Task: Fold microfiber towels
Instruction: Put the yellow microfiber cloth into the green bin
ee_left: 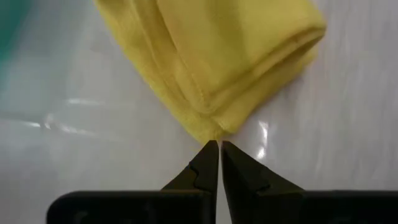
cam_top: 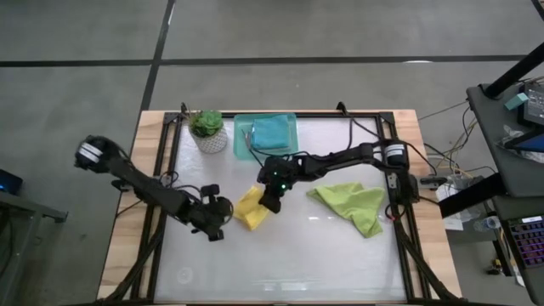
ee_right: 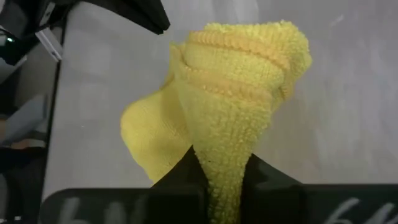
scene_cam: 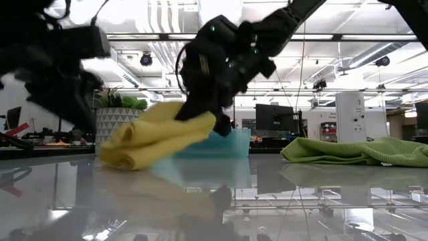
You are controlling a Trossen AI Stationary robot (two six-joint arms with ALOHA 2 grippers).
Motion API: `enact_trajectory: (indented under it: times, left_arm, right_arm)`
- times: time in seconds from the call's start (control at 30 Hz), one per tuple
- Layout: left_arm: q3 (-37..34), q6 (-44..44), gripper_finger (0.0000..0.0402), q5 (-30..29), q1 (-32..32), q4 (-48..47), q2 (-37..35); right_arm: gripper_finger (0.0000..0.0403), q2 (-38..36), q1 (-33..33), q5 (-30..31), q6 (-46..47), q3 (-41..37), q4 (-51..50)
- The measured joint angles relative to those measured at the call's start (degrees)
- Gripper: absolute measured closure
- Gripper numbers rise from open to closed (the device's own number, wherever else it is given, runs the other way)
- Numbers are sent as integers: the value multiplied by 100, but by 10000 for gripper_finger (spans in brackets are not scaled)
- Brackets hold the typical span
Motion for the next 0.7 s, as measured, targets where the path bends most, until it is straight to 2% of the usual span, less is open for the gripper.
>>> enact_trajectory:
  times: [0.17, 0.47, 0.63, 0.7]
  left_arm:
    - [-8, 419, 396, -758, 2, -145, -784]
    - [17, 1872, 396, -2550, 2, 14, -1803]
    - [36, 2272, 396, -2680, 1, 97, -2370]
    - [90, 2420, 396, -2705, 0, 105, -2590]
  right_arm:
    - [383, -338, -258, 6, -96, 309, -204]
    - [383, -484, -1197, 217, -40, 1130, -356]
    - [383, -505, -1700, 425, -20, 1272, -565]
    - [383, -507, -1843, 695, 66, 1274, -561]
